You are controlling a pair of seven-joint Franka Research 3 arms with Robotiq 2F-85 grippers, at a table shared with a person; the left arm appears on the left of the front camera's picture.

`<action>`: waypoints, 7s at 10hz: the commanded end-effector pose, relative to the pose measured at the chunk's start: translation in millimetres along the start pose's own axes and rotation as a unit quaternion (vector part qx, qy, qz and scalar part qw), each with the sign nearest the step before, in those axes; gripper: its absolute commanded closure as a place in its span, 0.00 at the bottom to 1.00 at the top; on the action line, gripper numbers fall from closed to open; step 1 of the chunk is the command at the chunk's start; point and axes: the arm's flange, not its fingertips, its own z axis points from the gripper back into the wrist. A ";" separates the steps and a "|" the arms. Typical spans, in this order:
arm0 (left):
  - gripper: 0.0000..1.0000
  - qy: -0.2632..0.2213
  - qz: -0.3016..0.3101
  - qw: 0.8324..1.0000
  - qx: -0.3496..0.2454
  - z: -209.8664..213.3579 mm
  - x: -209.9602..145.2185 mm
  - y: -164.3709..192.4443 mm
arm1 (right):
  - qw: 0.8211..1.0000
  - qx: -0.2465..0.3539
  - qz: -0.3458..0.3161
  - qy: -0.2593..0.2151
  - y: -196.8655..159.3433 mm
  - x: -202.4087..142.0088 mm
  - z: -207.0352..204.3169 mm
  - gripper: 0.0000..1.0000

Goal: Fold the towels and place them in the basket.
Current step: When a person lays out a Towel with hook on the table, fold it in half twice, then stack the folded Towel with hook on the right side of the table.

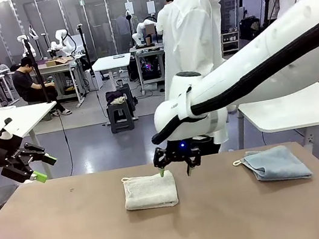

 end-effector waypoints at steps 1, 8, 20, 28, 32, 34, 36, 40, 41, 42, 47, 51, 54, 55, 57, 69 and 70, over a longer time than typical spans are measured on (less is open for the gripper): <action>0.04 0.005 -0.003 1.000 0.000 1.0 1.0 -1.2 | 1.000 0.022 -0.007 -0.001 -12.5 -9.3 2.4 0.03; 0.04 0.005 -0.003 1.000 0.000 1.0 1.0 -1.2 | 1.000 0.000 0.000 0.000 0.0 0.0 0.0 0.03; 0.04 0.005 -0.003 1.000 0.000 1.0 1.0 -1.2 | 0.999 0.035 -0.028 -0.002 8.0 6.9 -59.2 0.03; 0.04 0.005 -0.003 1.000 0.000 1.0 1.0 -1.2 | 0.998 0.050 -0.032 -0.010 -3.3 19.5 -80.3 0.22; 0.04 0.005 -0.003 1.000 0.000 1.0 1.0 -1.2 | 0.998 0.062 -0.029 -0.008 -7.8 21.0 -82.7 0.61; 0.04 0.005 -0.003 1.000 0.000 1.0 1.0 -1.2 | 0.998 0.060 -0.028 -0.009 -6.8 21.1 -82.8 0.81; 0.04 0.005 -0.003 1.000 0.000 1.0 1.0 -1.2 | 0.998 0.060 -0.024 -0.007 -5.7 21.1 -82.8 1.00; 0.04 0.005 -0.003 1.000 0.000 1.0 1.0 -1.2 | 0.998 0.056 -0.012 -0.002 -6.0 21.3 -82.0 1.00; 0.04 0.005 -0.003 1.000 0.000 1.0 1.0 -1.2 | 0.998 0.058 -0.007 0.002 -9.6 23.6 -77.6 1.00; 0.04 0.005 -0.003 1.000 0.000 1.0 1.0 -1.2 | 0.998 0.068 0.010 0.001 -18.5 29.1 -67.3 1.00; 0.04 0.005 -0.003 1.000 0.000 1.0 1.0 -1.2 | 0.999 -0.023 0.019 -0.016 -91.4 34.0 55.9 1.00; 0.04 0.005 -0.003 1.000 0.000 1.0 1.0 -1.2 | 0.994 -0.068 0.013 -0.089 -150.3 31.8 133.2 1.00; 0.04 0.005 -0.003 1.000 0.000 1.0 1.0 -1.2 | 0.988 -0.102 -0.028 -0.115 -191.2 41.0 155.4 1.00; 0.04 0.005 -0.003 1.000 0.000 1.0 1.0 -1.2 | 0.986 -0.115 -0.028 -0.116 -203.5 42.6 161.0 1.00; 0.04 0.005 -0.003 1.000 0.000 1.0 1.0 -1.2 | 0.983 -0.136 -0.019 -0.123 -226.0 43.6 169.6 1.00; 0.04 0.005 -0.003 1.000 0.000 1.0 1.0 -1.2 | 0.989 -0.110 0.003 -0.095 -266.7 54.6 156.5 0.93; 0.04 0.005 -0.003 1.000 0.000 1.0 1.0 -1.2 | 0.992 -0.091 0.006 -0.085 -275.3 58.2 150.5 0.93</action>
